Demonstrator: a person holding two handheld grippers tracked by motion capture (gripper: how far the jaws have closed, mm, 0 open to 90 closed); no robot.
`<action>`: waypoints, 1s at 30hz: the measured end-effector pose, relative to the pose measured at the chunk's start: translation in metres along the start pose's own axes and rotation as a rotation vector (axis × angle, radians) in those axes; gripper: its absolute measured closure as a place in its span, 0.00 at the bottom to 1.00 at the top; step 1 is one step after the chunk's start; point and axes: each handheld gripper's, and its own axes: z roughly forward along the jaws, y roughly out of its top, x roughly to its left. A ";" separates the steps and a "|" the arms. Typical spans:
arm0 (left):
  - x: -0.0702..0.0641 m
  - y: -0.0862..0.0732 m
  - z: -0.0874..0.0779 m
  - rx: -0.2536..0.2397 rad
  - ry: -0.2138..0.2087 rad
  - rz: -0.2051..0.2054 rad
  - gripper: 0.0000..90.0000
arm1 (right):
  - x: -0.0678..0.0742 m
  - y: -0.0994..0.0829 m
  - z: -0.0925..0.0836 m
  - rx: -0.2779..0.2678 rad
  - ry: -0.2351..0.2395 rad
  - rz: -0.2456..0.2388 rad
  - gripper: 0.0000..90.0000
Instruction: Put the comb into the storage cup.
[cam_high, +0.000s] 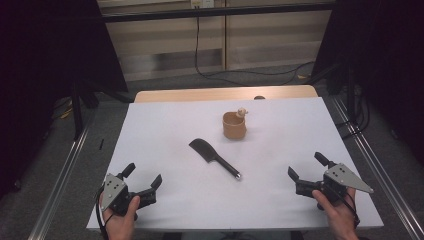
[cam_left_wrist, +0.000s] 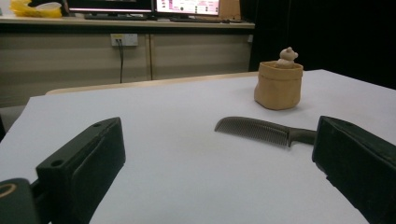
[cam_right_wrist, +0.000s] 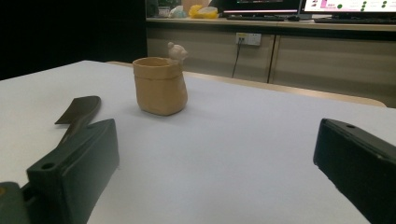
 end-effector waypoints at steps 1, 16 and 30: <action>0.000 0.000 0.000 0.001 0.000 0.004 0.03 | 0.001 0.001 0.001 0.000 0.001 -0.015 0.00; -0.001 0.001 0.001 0.001 -0.016 0.002 0.03 | 0.014 0.019 0.011 -0.050 0.069 -0.030 0.00; -0.001 0.002 0.002 0.001 -0.026 0.003 0.03 | 0.021 0.027 0.022 -0.053 0.097 -0.034 0.00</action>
